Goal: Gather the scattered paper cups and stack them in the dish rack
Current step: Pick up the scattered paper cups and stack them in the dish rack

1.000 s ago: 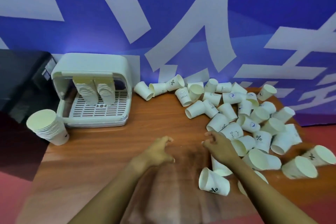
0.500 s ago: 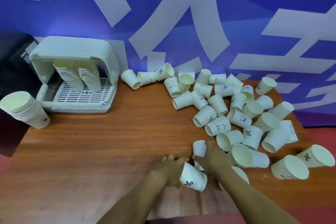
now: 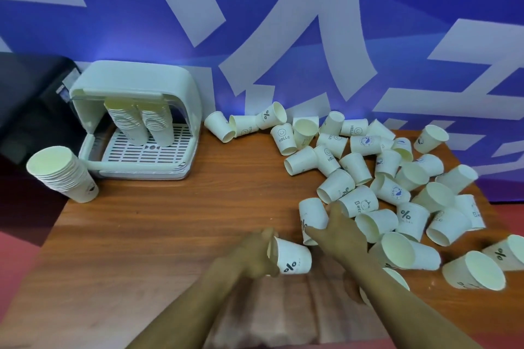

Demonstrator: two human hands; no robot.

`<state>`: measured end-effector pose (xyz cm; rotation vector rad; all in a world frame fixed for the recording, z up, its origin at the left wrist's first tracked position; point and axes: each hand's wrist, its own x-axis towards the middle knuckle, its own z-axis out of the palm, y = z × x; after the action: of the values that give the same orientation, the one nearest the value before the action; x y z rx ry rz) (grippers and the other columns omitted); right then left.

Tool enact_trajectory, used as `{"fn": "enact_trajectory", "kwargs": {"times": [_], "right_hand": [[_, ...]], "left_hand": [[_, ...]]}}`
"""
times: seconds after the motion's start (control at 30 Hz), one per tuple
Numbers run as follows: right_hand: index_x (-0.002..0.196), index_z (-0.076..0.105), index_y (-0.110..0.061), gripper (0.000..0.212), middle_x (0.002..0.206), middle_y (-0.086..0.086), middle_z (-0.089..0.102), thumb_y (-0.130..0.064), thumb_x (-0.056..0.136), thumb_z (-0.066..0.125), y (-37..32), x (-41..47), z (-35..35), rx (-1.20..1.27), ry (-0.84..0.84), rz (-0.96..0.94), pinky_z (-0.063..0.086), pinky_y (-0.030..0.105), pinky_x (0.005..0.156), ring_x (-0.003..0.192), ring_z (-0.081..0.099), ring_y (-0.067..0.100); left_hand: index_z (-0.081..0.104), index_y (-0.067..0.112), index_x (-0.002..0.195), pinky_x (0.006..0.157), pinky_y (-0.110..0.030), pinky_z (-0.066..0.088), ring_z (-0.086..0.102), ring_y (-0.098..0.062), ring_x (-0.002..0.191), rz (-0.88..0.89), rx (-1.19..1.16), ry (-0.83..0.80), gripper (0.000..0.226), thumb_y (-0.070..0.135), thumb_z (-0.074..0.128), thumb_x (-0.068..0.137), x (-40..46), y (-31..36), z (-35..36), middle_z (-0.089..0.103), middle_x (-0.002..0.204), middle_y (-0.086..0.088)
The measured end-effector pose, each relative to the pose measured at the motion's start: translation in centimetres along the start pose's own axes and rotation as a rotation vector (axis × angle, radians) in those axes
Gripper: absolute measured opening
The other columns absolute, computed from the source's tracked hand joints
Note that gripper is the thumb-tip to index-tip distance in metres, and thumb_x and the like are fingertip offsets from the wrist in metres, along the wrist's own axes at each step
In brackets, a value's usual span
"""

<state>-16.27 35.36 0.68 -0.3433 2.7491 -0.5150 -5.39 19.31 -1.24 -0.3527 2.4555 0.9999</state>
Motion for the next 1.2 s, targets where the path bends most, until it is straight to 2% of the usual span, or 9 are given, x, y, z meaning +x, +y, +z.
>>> {"fn": "enact_trajectory", "kwargs": {"times": [0.1,0.17,0.27,0.4,0.5,0.63,0.83,0.97,1.2], "right_hand": [[0.117,0.042,-0.022,0.055,0.103,-0.003,0.053,-0.047,0.075,0.066,-4.3,0.2,-0.5,0.095,0.043,-0.088,0.039,0.032,0.069,0.088,0.047,0.014],[0.121,0.045,-0.026,0.055,0.113,-0.001,0.052,-0.043,0.074,0.068,-7.4,0.2,-0.4,0.176,0.016,-0.156,0.039,0.031,0.073,0.093,0.048,0.013],[0.13,0.046,-0.032,0.058,0.127,-0.002,0.038,-0.035,0.077,0.068,-12.3,-0.3,0.0,0.271,-0.046,-0.207,0.039,0.027,0.08,0.099,0.05,0.013],[0.138,0.04,-0.03,0.069,0.131,0.002,0.036,-0.03,0.077,0.072,-18.7,-0.8,1.1,0.332,-0.043,-0.288,0.035,0.022,0.085,0.106,0.048,0.011],[0.143,0.031,-0.025,0.081,0.135,0.002,0.036,-0.029,0.074,0.075,-23.2,-0.8,2.1,0.346,-0.034,-0.32,0.031,0.021,0.087,0.113,0.042,0.012],[0.136,0.034,-0.022,0.08,0.125,0.002,0.035,-0.03,0.071,0.08,-27.9,-1.0,4.0,0.333,-0.032,-0.315,0.032,0.019,0.083,0.102,0.04,0.009],[0.12,0.039,-0.019,0.069,0.117,0.001,0.037,-0.027,0.066,0.082,-32.6,-1.5,8.1,0.386,0.027,-0.28,0.035,0.022,0.079,0.1,0.045,0.013],[0.12,0.045,-0.02,0.062,0.118,0.001,0.04,-0.031,0.07,0.079,-34.6,-0.3,9.2,0.378,0.037,-0.267,0.035,0.022,0.077,0.095,0.044,0.009],[0.135,0.039,-0.018,0.082,0.131,0.003,0.041,-0.037,0.067,0.081,-36.9,3.0,9.9,0.34,0.004,-0.269,0.033,0.019,0.089,0.115,0.044,0.014]], "left_hand": [[0.037,0.024,0.136,0.089,-0.028,0.041,0.048,-0.021,0.114,0.003,-0.046,0.106,0.073,0.03,0.073,0.074,-1.7,-2.1,-4.0,0.044,0.127,-0.002],[0.032,0.026,0.142,0.096,-0.026,0.038,0.044,-0.02,0.12,0.01,-0.101,0.166,0.078,0.028,0.073,0.076,-3.2,-3.7,-6.6,0.039,0.133,-0.002],[0.029,0.029,0.145,0.093,-0.021,0.034,0.042,-0.017,0.123,0.012,-0.113,0.24,0.081,0.031,0.074,0.077,-5.6,-6.2,-10.4,0.036,0.136,0.0],[0.031,0.031,0.143,0.099,-0.027,0.037,0.043,-0.017,0.123,0.01,-0.152,0.347,0.08,0.033,0.074,0.075,-8.4,-10.4,-15.1,0.038,0.139,0.001],[0.031,0.031,0.143,0.095,-0.024,0.036,0.043,-0.016,0.122,0.003,-0.187,0.382,0.08,0.033,0.074,0.076,-9.9,-13.8,-18.0,0.039,0.139,0.001],[0.033,0.032,0.142,0.1,-0.027,0.035,0.042,-0.018,0.127,-0.015,-0.141,0.458,0.077,0.034,0.072,0.076,-11.4,-17.8,-21.7,0.039,0.141,0.001],[0.036,0.033,0.139,0.1,-0.036,0.04,0.042,-0.023,0.125,-0.047,-0.012,0.523,0.074,0.037,0.072,0.075,-12.3,-22.0,-26.3,0.043,0.137,0.001],[0.034,0.034,0.141,0.097,-0.037,0.041,0.039,-0.026,0.127,-0.102,0.075,0.555,0.071,0.041,0.067,0.079,-11.8,-23.6,-28.3,0.039,0.14,0.002],[0.033,0.03,0.14,0.095,-0.039,0.044,0.043,-0.029,0.12,-0.199,0.186,0.615,0.072,0.048,0.066,0.079,-9.3,-25.2,-31.1,0.041,0.137,-0.002]]}}
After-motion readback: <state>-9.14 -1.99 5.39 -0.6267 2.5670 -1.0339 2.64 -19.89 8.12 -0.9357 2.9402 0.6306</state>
